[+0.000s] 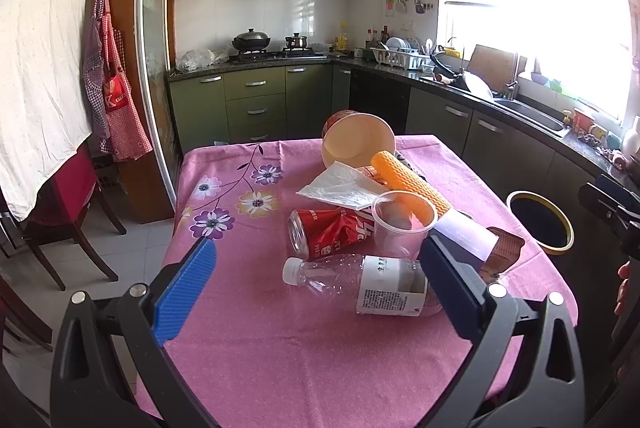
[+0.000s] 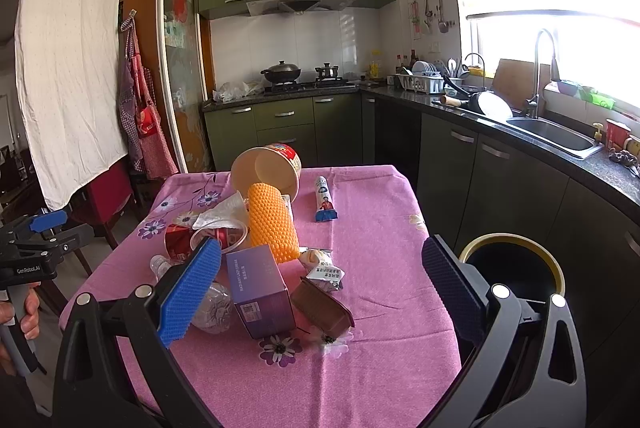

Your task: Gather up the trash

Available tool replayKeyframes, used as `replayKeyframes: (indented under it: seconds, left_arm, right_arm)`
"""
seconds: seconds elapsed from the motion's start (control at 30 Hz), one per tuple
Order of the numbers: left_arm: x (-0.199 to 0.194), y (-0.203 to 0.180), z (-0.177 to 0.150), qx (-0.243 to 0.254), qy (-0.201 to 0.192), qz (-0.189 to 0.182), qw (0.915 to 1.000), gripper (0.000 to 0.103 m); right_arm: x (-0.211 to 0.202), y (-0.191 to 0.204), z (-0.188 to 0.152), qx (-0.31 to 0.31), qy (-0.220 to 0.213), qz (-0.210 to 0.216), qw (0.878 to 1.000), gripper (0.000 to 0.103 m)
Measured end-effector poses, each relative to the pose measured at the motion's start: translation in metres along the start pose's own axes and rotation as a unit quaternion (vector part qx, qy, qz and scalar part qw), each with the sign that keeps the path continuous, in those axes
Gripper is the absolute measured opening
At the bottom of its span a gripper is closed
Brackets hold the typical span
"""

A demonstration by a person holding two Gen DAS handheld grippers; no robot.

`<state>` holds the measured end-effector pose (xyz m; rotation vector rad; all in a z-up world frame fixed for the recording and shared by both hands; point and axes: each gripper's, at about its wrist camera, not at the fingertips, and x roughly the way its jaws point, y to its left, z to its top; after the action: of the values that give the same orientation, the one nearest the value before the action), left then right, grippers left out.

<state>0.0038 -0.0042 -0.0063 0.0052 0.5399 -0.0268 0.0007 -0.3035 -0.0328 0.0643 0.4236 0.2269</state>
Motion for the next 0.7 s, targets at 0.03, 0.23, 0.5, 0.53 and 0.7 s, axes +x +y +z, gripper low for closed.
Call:
replayKeyframes:
  seconds: [0.03, 0.23, 0.5, 0.53, 0.7]
  left_arm:
    - [0.0, -0.0002, -0.0004, 0.001, 0.0, 0.001, 1.0, 0.097]
    - [0.001, 0.0002, -0.0005, 0.003, 0.002, 0.001, 1.0, 0.097]
    - [0.0028, -0.0003, -0.001, 0.002, 0.006, 0.0, 1.0, 0.097]
    - [0.0033, -0.0002, -0.0008, 0.002, 0.007, 0.0, 1.0, 0.097]
    - [0.0045, -0.0007, -0.0014, 0.002, 0.009, 0.003, 0.9999, 0.097]
  right_arm:
    - [0.0004, 0.0002, -0.0003, -0.001, 0.0, 0.0, 1.0, 0.099]
    - [0.0025, 0.0009, -0.0018, 0.0, 0.001, 0.001, 1.0, 0.099]
    - [0.0021, -0.0006, -0.0014, 0.001, 0.002, 0.002, 1.0, 0.099]
    - [0.0023, -0.0004, -0.0016, 0.001, 0.002, 0.003, 1.0, 0.099]
    - [0.0027, 0.0003, -0.0012, 0.001, 0.003, 0.002, 1.0, 0.099]
